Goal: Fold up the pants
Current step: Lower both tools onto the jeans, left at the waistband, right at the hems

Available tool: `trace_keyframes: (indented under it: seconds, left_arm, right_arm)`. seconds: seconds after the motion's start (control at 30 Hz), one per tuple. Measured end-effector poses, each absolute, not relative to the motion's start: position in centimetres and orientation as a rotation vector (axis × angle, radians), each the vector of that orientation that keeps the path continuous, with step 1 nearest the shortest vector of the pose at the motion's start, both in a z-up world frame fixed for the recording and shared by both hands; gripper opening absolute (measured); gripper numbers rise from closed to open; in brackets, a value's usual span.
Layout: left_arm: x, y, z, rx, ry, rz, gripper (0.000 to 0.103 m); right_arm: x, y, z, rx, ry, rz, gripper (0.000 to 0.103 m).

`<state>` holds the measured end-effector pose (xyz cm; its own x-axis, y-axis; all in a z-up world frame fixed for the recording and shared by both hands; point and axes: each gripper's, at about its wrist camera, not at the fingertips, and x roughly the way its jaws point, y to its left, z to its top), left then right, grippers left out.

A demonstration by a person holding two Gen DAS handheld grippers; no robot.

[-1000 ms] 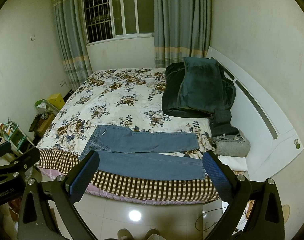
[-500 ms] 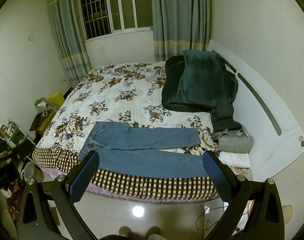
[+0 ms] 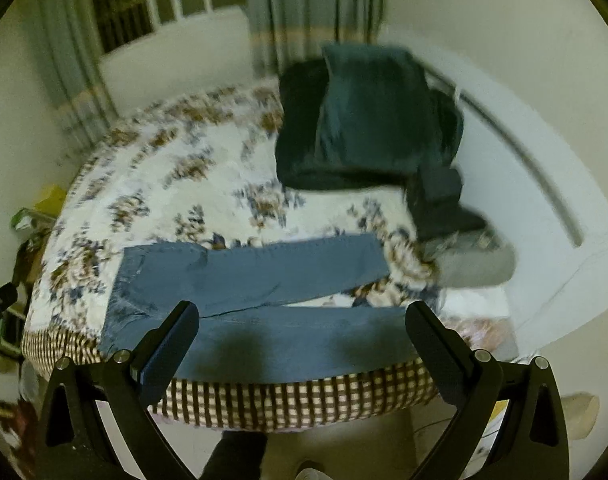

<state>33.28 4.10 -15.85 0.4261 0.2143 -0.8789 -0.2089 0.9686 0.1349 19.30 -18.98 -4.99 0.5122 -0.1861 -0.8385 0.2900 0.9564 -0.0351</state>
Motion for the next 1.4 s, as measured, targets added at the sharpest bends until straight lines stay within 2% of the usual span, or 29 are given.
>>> trace_keyframes:
  seconds: [0.1,0.3,0.47,0.53,0.7,0.83,0.9,0.97,1.07,1.1,1.27,1.4]
  left_arm:
    - [41.0,6.1,-21.8,-0.049,1.222,0.285,0.103]
    - [56.2,10.2,-37.5,-0.114,1.460,0.382,0.103]
    - [63.2,12.1,-47.3,-0.088,1.547,0.448,0.103]
    - [64.8,12.7,-50.0,-0.081,1.552,0.459,0.103]
    - [67.4,12.3,-55.8,-0.084,1.557,0.463,0.103]
    - [67.1,11.5,-58.0,-0.120,1.547,0.468,0.103]
    - [66.8,11.2,-58.5,-0.130,1.536,0.476,0.103]
    - [66.4,11.0,-58.7,-0.139,1.525,0.485,0.103]
    - [66.3,10.9,-58.7,-0.138,1.523,0.493,0.103]
    - [66.2,10.8,-58.5,-0.133,1.520,0.497,0.103]
    - [66.0,9.8,-58.0,-0.101,1.505,0.502,0.103]
    - [65.7,10.1,-57.6,-0.099,1.509,0.503,0.103]
  right_arm:
    - [27.0,-21.2,-11.3,0.201,1.091,-0.330,0.103]
    - [41.8,-27.5,-27.0,0.471,1.272,-0.470,0.103]
    - [50.4,-35.0,-40.4,0.700,1.364,-0.590,0.103]
    - [51.1,-39.7,-44.6,0.776,1.366,-0.650,0.103]
    - [47.6,-49.2,-50.9,0.780,1.405,-0.858,0.103]
    - [43.9,-55.2,-54.1,0.801,1.376,-0.963,0.103]
    - [42.6,-57.4,-56.2,0.909,1.326,-0.950,0.103]
    - [41.7,-58.5,-58.2,1.047,1.257,-0.894,0.091]
    - [41.3,-58.4,-59.5,1.110,1.178,-0.853,0.023]
    - [41.1,-58.0,-59.3,1.091,1.138,-0.846,0.009]
    - [39.9,-57.1,-55.4,0.921,1.045,-0.922,0.006]
    - [39.1,-58.3,-56.5,0.907,1.143,-0.990,0.007]
